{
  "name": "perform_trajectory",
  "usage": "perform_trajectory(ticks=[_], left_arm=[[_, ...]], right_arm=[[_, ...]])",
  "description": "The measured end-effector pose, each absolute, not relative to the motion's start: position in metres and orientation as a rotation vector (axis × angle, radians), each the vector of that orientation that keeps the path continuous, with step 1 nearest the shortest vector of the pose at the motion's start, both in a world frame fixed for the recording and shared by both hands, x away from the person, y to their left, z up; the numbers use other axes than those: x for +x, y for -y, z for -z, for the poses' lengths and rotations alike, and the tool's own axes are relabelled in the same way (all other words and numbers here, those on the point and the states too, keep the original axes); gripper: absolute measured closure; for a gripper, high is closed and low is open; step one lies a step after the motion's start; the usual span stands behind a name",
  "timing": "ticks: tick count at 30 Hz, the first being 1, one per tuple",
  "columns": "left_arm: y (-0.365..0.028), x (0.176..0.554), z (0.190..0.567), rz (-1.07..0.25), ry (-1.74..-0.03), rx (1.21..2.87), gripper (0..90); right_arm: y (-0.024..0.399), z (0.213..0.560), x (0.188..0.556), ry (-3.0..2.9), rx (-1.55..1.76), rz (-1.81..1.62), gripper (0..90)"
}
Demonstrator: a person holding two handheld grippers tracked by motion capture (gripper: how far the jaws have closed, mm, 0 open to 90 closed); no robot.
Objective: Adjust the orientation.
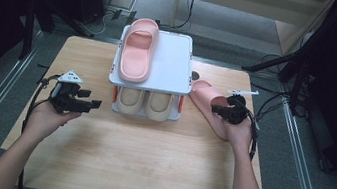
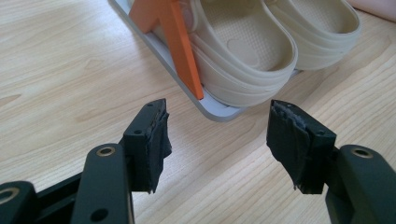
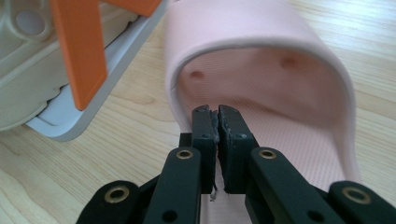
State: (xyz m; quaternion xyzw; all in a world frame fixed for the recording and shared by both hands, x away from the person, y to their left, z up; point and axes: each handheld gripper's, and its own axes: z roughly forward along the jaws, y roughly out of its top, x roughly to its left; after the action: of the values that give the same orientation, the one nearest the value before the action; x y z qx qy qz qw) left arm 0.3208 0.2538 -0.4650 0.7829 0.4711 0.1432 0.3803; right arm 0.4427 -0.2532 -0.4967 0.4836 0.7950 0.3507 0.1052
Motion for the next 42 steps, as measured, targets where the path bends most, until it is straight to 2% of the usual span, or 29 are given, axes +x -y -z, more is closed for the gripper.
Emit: perform_trajectory(ticks=[18,27,42], left_arm=[[-0.256,0.324,0.468,-0.342,-1.214,2.014,39.0],[-0.262,0.326,0.469,-0.337,-1.23,1.993,39.0],[-0.255,0.34,0.473,-0.298,-1.228,1.985,38.9]], right_arm=[[0.218,0.496,0.445,-2.331,1.448,-1.011,85.2],[0.234,0.477,0.437,-2.245,1.427,-1.101,80.2],[0.263,0.476,0.421,-2.176,1.442,-1.073,57.3]])
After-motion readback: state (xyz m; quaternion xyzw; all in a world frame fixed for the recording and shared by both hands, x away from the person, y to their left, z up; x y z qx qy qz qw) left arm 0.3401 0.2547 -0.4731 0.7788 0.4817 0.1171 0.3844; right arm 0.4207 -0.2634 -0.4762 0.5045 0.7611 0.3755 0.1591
